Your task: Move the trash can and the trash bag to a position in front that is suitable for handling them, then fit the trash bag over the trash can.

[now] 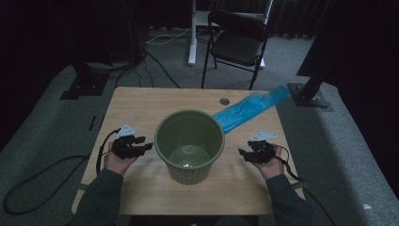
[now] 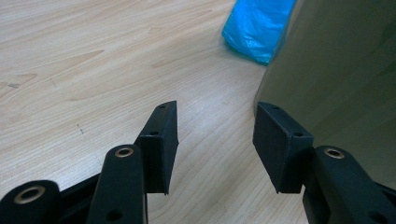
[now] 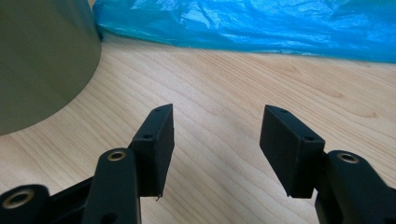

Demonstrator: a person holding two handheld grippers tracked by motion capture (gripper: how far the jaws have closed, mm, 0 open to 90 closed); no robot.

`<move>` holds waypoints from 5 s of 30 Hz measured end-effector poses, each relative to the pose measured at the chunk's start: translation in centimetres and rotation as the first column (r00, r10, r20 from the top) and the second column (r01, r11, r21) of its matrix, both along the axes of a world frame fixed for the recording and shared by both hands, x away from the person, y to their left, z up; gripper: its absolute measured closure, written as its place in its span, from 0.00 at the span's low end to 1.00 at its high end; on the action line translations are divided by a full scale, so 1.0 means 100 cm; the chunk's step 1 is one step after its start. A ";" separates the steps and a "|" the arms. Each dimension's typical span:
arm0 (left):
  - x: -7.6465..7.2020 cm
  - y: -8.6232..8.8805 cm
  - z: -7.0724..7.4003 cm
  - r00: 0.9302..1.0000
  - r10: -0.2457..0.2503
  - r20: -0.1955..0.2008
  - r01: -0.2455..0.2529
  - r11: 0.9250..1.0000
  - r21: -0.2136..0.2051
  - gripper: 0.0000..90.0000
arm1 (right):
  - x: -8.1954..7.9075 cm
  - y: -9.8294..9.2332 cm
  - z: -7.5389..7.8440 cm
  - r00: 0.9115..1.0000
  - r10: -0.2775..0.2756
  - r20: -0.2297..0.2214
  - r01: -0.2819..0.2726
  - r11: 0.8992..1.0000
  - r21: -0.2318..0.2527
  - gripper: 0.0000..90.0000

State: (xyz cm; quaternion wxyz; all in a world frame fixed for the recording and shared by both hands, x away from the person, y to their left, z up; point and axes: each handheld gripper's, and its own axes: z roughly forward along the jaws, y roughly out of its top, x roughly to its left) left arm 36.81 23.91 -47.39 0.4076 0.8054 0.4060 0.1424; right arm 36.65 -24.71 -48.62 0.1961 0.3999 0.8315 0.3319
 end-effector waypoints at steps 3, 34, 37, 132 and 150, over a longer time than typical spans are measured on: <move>0.001 0.001 0.000 1.000 0.003 -0.007 -0.003 1.000 -0.020 0.55 | 0.003 0.005 0.001 1.000 0.010 -0.015 -0.010 1.000 0.023 0.49; 0.002 -0.006 0.000 1.000 -0.018 -0.001 0.018 1.000 0.000 0.56 | 0.049 0.037 -0.007 0.996 0.050 -0.080 -0.049 0.999 0.012 0.54; 0.002 -0.006 0.001 1.000 -0.019 0.002 0.019 1.000 0.003 0.56 | 0.062 0.055 -0.008 0.996 0.064 -0.065 -0.064 0.998 0.003 0.52; -0.005 -0.004 0.000 1.000 -0.025 0.018 0.024 0.999 0.025 0.55 | 0.024 0.036 -0.038 0.958 0.166 -0.233 -0.194 0.976 -0.100 0.37; -0.007 -0.005 0.000 0.999 -0.032 0.022 0.032 0.999 0.026 0.55 | 0.026 0.028 -0.018 0.977 0.141 -0.159 -0.153 0.986 -0.067 0.98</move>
